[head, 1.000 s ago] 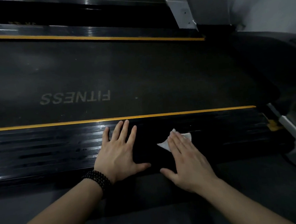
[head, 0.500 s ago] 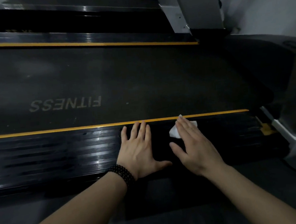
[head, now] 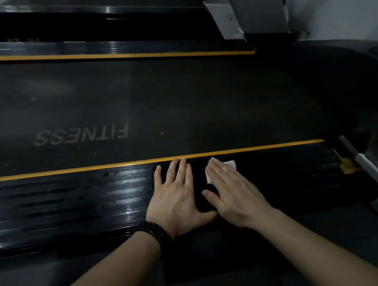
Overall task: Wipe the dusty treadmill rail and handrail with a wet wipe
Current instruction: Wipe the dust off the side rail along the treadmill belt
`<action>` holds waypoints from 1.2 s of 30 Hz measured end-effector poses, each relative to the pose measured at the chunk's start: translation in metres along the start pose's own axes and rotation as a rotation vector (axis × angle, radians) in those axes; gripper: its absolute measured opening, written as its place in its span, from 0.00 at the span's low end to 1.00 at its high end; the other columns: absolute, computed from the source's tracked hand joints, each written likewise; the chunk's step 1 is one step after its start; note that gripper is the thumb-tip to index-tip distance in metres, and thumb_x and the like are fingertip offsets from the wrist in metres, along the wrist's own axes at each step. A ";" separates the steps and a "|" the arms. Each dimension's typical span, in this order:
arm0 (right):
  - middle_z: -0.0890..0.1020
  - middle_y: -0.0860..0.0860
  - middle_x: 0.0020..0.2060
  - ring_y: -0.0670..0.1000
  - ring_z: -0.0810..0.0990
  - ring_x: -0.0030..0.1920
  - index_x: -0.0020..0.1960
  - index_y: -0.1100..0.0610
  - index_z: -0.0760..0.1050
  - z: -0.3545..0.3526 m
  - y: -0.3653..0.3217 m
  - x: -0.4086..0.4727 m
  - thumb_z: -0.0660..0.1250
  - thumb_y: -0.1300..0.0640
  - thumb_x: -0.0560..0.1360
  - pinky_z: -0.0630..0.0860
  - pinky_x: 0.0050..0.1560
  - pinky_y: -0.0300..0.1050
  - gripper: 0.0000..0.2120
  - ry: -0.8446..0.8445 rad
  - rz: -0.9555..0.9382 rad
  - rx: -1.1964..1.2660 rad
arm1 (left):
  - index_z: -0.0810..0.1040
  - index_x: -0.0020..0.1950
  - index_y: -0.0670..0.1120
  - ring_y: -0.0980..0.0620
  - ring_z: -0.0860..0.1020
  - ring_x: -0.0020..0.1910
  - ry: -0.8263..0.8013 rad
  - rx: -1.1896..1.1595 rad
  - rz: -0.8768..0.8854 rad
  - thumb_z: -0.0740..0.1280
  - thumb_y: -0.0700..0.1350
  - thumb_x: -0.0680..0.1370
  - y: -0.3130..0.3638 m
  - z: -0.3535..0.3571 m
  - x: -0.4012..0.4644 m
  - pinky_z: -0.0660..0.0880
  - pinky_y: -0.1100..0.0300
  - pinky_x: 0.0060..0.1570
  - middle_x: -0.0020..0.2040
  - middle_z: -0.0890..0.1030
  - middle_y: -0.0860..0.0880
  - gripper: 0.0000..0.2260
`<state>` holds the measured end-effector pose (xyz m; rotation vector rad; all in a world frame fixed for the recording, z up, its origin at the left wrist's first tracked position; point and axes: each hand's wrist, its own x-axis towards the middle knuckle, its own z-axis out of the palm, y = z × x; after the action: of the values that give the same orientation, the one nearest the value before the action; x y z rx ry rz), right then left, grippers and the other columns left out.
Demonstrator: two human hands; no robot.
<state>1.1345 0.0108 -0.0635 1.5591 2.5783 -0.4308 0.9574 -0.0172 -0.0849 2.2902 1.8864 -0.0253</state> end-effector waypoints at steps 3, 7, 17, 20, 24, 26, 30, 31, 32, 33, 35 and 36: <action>0.44 0.49 0.81 0.43 0.38 0.79 0.81 0.55 0.44 -0.005 0.001 0.027 0.47 0.37 0.82 0.39 0.78 0.44 0.35 0.037 0.045 0.020 | 0.46 0.82 0.41 0.47 0.37 0.81 -0.002 -0.007 -0.005 0.48 0.82 0.67 0.001 0.000 0.000 0.40 0.37 0.77 0.83 0.43 0.45 0.58; 0.43 0.49 0.81 0.42 0.36 0.78 0.81 0.55 0.43 0.000 -0.011 0.010 0.48 0.40 0.82 0.35 0.76 0.40 0.34 0.047 -0.100 0.011 | 0.44 0.82 0.42 0.47 0.36 0.81 -0.011 0.008 -0.001 0.48 0.80 0.68 0.000 0.000 -0.001 0.40 0.37 0.77 0.83 0.42 0.44 0.56; 0.45 0.50 0.81 0.44 0.39 0.79 0.82 0.56 0.45 -0.004 -0.014 0.021 0.51 0.41 0.83 0.37 0.77 0.42 0.34 0.050 -0.038 0.028 | 0.44 0.82 0.42 0.47 0.36 0.81 -0.017 0.019 -0.005 0.45 0.80 0.66 0.002 -0.002 0.000 0.40 0.37 0.77 0.83 0.42 0.44 0.57; 0.42 0.48 0.81 0.41 0.35 0.78 0.82 0.54 0.43 0.000 -0.015 -0.014 0.51 0.42 0.83 0.33 0.75 0.39 0.34 0.031 -0.129 0.006 | 0.44 0.82 0.41 0.46 0.36 0.81 -0.019 0.023 0.002 0.44 0.77 0.67 0.001 -0.001 0.000 0.41 0.37 0.77 0.83 0.41 0.44 0.54; 0.44 0.48 0.81 0.42 0.37 0.78 0.82 0.55 0.44 -0.005 0.005 0.000 0.49 0.40 0.83 0.36 0.76 0.40 0.34 0.044 -0.002 0.005 | 0.45 0.82 0.41 0.47 0.36 0.81 -0.022 0.031 -0.007 0.46 0.81 0.67 0.003 -0.002 0.000 0.41 0.37 0.77 0.83 0.42 0.44 0.57; 0.45 0.49 0.81 0.43 0.39 0.79 0.82 0.55 0.45 -0.006 -0.001 0.021 0.49 0.39 0.82 0.38 0.77 0.42 0.34 0.067 0.030 0.027 | 0.45 0.82 0.41 0.47 0.36 0.81 -0.022 0.024 -0.010 0.46 0.82 0.67 0.002 -0.003 0.000 0.40 0.37 0.77 0.83 0.42 0.44 0.58; 0.44 0.48 0.81 0.42 0.38 0.78 0.82 0.54 0.45 -0.001 -0.016 0.004 0.52 0.41 0.82 0.36 0.76 0.41 0.34 0.036 -0.074 0.037 | 0.43 0.82 0.41 0.47 0.35 0.81 -0.025 0.022 -0.005 0.47 0.79 0.67 0.002 -0.002 0.000 0.41 0.37 0.77 0.83 0.40 0.44 0.56; 0.44 0.48 0.81 0.42 0.38 0.78 0.82 0.54 0.45 0.001 -0.011 -0.006 0.52 0.41 0.82 0.37 0.77 0.41 0.34 0.043 -0.068 0.025 | 0.44 0.82 0.41 0.46 0.35 0.81 -0.025 0.026 -0.007 0.47 0.79 0.67 0.002 -0.001 0.000 0.41 0.37 0.77 0.83 0.40 0.44 0.56; 0.44 0.48 0.81 0.42 0.38 0.78 0.82 0.54 0.45 0.001 -0.003 -0.010 0.51 0.40 0.82 0.38 0.77 0.42 0.34 0.057 -0.037 0.009 | 0.44 0.82 0.41 0.46 0.35 0.81 -0.024 0.028 -0.009 0.47 0.80 0.68 0.002 -0.002 0.000 0.41 0.37 0.77 0.83 0.40 0.44 0.56; 0.45 0.48 0.81 0.43 0.39 0.79 0.82 0.54 0.45 0.001 0.006 -0.008 0.51 0.39 0.82 0.39 0.78 0.43 0.34 0.067 0.012 -0.003 | 0.44 0.82 0.41 0.46 0.35 0.81 -0.024 0.027 -0.009 0.47 0.81 0.67 0.002 -0.002 -0.001 0.41 0.37 0.77 0.83 0.40 0.44 0.57; 0.46 0.49 0.81 0.45 0.40 0.79 0.82 0.55 0.45 -0.005 0.015 0.009 0.50 0.38 0.82 0.41 0.78 0.44 0.35 0.064 0.115 0.006 | 0.44 0.82 0.41 0.47 0.36 0.81 -0.034 0.022 -0.005 0.47 0.83 0.67 0.002 -0.003 -0.001 0.41 0.37 0.77 0.83 0.41 0.45 0.59; 0.46 0.50 0.81 0.45 0.41 0.79 0.82 0.56 0.45 -0.007 0.014 0.021 0.50 0.38 0.82 0.41 0.78 0.44 0.36 0.068 0.146 0.023 | 0.44 0.82 0.41 0.47 0.36 0.81 -0.036 0.020 -0.006 0.47 0.83 0.66 0.002 -0.004 -0.001 0.41 0.37 0.77 0.83 0.41 0.45 0.59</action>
<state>1.1377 0.0371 -0.0642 1.7844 2.4939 -0.4017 0.9585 -0.0178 -0.0810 2.2818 1.8840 -0.0862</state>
